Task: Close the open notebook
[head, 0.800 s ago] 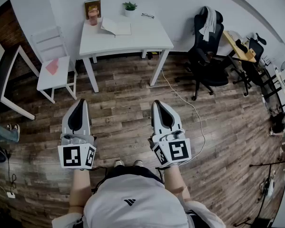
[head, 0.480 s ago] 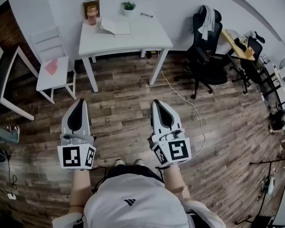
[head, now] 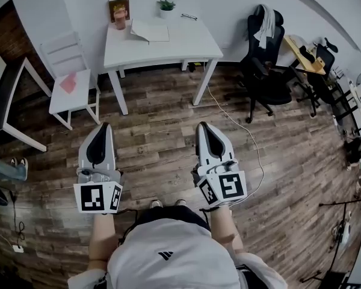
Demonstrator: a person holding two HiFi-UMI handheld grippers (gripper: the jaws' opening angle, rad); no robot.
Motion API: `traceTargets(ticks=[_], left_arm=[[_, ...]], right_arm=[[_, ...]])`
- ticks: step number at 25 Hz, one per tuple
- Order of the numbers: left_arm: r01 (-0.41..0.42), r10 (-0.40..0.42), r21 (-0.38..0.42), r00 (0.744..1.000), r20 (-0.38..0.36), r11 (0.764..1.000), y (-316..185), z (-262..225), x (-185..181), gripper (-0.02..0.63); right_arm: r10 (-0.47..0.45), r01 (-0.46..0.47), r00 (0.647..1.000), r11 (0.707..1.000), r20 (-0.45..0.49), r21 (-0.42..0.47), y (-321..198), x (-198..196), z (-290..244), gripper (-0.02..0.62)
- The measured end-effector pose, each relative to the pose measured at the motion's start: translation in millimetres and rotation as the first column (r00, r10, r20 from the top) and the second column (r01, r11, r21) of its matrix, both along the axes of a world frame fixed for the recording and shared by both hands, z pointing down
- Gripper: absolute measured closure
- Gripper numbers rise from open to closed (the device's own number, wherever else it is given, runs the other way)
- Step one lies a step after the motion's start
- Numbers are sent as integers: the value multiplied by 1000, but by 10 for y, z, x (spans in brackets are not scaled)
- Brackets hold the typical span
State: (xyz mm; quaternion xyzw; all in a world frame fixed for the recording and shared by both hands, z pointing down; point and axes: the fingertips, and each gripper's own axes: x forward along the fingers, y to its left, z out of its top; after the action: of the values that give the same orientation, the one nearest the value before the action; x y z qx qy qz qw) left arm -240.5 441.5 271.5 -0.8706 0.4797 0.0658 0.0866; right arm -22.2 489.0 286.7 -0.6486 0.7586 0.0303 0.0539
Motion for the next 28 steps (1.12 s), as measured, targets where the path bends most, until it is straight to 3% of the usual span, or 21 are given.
traceTargets(ticks=[6, 13, 28], left_arm=[[1, -1, -19, 1000, -17, 1000, -85, 57, -169, 597], [-30, 29, -20, 999, -28, 999, -372, 100, -12, 597], [72, -70, 42, 997, -40, 997, -1792, -148, 522, 597]], right_arm=[[34, -34, 999, 999, 9, 1, 8, -47, 20, 598], [41, -41, 999, 999, -4, -2, -243, 23, 47, 598], [-61, 61, 998, 997, 1, 55, -1942, 633, -131, 598]])
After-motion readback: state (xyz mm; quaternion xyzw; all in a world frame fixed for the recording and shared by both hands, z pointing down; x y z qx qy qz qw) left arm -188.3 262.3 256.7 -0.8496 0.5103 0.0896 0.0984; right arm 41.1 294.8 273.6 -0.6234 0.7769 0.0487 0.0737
